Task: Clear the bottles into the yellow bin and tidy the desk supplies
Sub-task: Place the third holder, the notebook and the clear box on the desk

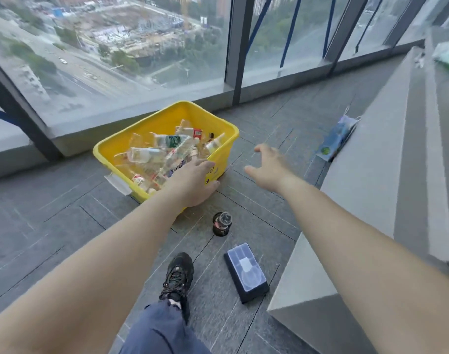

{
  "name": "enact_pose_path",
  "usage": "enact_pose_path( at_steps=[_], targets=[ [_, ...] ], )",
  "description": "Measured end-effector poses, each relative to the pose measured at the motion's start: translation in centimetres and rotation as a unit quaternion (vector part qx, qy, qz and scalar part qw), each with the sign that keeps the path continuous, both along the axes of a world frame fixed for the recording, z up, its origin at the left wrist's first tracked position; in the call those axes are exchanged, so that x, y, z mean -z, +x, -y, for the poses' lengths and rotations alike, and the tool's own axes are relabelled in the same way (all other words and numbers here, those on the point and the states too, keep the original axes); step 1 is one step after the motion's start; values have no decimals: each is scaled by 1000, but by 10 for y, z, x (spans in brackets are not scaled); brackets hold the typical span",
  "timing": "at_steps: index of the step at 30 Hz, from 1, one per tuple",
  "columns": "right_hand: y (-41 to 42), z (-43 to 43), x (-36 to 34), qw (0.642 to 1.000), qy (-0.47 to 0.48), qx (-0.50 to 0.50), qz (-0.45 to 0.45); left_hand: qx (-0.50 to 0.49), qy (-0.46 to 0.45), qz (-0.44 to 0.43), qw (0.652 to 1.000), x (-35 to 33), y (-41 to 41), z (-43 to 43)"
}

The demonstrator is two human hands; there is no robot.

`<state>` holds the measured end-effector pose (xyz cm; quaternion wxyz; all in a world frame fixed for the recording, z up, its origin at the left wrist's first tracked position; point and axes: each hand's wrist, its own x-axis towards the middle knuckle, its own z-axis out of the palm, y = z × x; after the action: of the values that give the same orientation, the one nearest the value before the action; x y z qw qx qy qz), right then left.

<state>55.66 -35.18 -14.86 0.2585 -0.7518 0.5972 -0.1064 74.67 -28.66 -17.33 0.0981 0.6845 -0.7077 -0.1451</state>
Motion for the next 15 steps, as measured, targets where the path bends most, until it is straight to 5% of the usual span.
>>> enact_pose_path(
  at_steps=[6, 11, 15],
  targets=[
    [-6, 12, 117, 989, 129, 75, 11, -20, 80, -28, 996, 82, 32, 34],
    [-20, 8, 203, 965, 206, 150, 62, -43, 174, -151, 972, 155, 35, 65],
    [-30, 9, 281, 953, 218, 203, 52, -27, 206, -136, 969, 225, 28, 93]
  ],
)
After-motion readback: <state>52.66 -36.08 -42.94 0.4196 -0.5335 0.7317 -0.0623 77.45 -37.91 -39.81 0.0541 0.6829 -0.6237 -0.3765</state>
